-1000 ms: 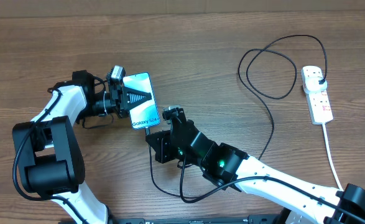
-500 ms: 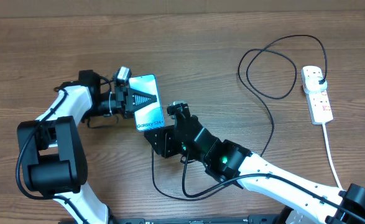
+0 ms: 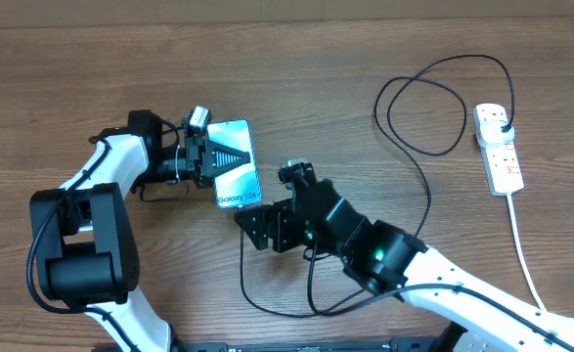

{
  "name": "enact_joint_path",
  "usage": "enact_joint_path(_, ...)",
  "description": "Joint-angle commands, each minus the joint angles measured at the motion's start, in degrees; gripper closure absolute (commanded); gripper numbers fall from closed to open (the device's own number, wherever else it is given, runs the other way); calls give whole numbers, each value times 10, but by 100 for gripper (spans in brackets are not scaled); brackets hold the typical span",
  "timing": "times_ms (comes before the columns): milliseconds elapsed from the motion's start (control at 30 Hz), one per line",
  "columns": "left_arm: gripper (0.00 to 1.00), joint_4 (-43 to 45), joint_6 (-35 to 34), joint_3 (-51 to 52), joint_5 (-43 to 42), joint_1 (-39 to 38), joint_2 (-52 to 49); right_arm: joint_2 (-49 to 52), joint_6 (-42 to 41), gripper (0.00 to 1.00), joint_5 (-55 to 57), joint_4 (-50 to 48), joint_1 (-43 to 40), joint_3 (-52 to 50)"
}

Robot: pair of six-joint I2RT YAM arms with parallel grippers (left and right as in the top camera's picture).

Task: Plug charger to phone and switch on socket
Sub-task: 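Open the right gripper, release the plug and retract right, then lower the phone with the left gripper, cable hanging from its port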

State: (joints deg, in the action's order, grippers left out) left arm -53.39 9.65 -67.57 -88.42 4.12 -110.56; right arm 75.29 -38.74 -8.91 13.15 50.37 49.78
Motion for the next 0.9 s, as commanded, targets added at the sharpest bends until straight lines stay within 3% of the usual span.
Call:
enact_joint_path(0,96,-3,16,1,-17,-21,16,-8,21,16,-140,5,-59,12)
enact_joint_path(133,96,4,19,1,-16,-42,16,-5,85,16,-318,20,-157,12)
enact_joint_path(200,96,8,20,1,-14,-48,16,-3,110,16,-348,47,-191,12)
enact_joint_path(267,96,8,20,1,-9,-52,16,-3,133,13,-345,89,-216,12)
enact_joint_path(367,96,8,19,1,18,-59,16,2,152,0,-314,139,-236,12)
enact_joint_path(667,96,16,9,1,187,-87,16,6,152,0,-126,189,-239,12)
enact_joint_path(867,96,59,-124,1,393,-114,16,6,152,0,-110,187,-239,12)
